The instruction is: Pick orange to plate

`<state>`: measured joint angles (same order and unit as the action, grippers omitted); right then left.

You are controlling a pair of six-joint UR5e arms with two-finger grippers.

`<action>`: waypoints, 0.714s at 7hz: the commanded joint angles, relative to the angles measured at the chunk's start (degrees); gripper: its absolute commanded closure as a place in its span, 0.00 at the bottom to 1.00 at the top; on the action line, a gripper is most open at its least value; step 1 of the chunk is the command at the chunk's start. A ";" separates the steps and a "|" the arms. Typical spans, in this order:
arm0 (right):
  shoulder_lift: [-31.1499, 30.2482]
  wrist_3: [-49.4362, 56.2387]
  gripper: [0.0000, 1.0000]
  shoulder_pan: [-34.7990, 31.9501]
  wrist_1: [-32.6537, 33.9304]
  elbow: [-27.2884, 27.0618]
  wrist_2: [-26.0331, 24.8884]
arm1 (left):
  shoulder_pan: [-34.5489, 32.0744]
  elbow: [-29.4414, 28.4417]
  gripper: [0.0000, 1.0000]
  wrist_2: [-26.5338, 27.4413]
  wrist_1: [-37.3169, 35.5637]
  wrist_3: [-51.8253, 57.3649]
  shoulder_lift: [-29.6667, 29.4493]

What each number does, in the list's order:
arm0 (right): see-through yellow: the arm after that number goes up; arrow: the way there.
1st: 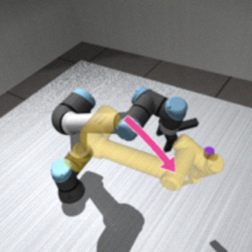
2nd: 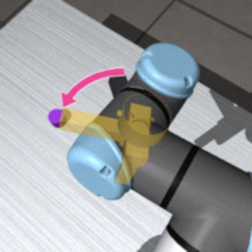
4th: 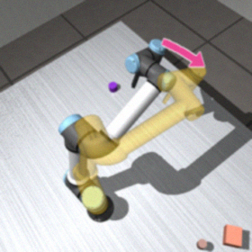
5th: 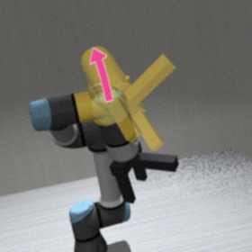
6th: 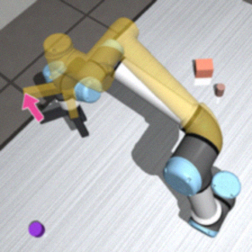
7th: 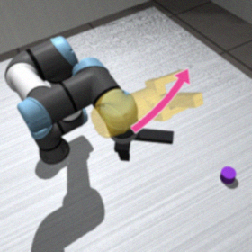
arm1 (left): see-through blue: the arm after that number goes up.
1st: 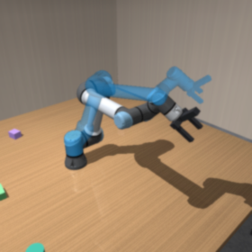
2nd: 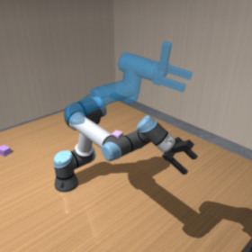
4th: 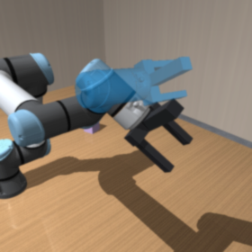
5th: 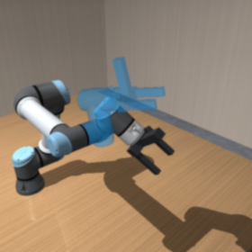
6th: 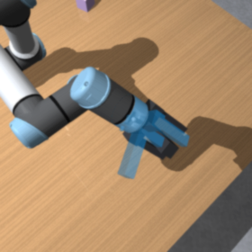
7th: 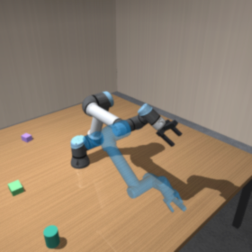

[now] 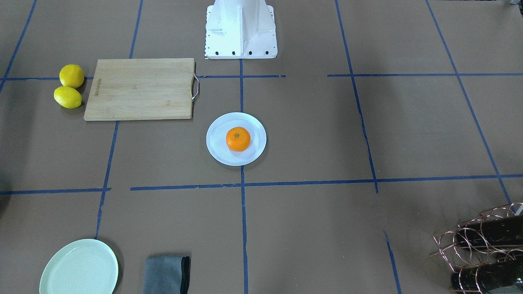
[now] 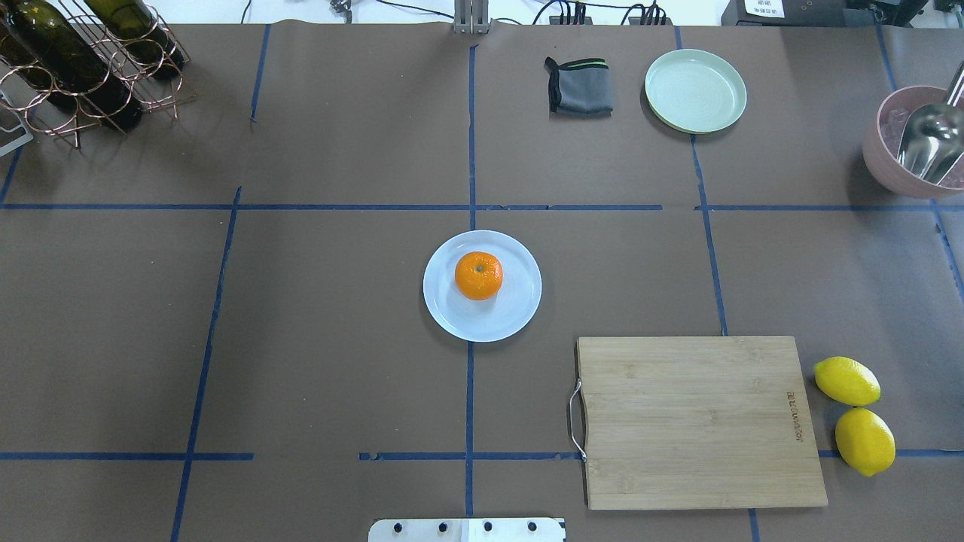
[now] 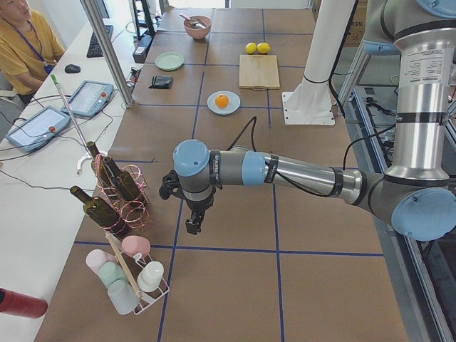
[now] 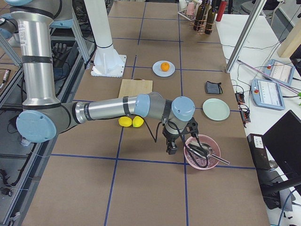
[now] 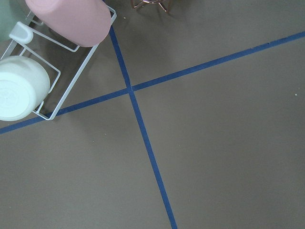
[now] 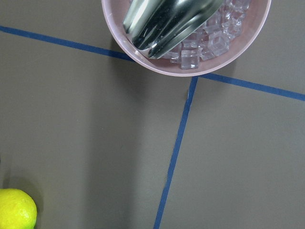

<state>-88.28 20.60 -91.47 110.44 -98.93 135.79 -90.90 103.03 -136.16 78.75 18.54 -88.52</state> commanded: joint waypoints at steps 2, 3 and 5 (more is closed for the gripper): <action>0.47 -0.30 0.00 1.64 -2.42 1.99 -0.44 | 0.46 -0.90 0.00 0.45 -0.61 0.01 -2.71; 0.21 -1.95 0.00 3.04 -4.34 2.16 -1.40 | 0.46 -0.64 0.00 0.45 -1.39 0.01 -2.45; -0.14 -7.82 0.00 3.23 -9.27 1.90 -2.55 | 0.11 0.33 0.00 0.45 -7.36 0.01 -2.53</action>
<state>-88.30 16.46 -88.58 103.58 -96.87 133.67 -90.77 103.20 -135.67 74.20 18.54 -91.03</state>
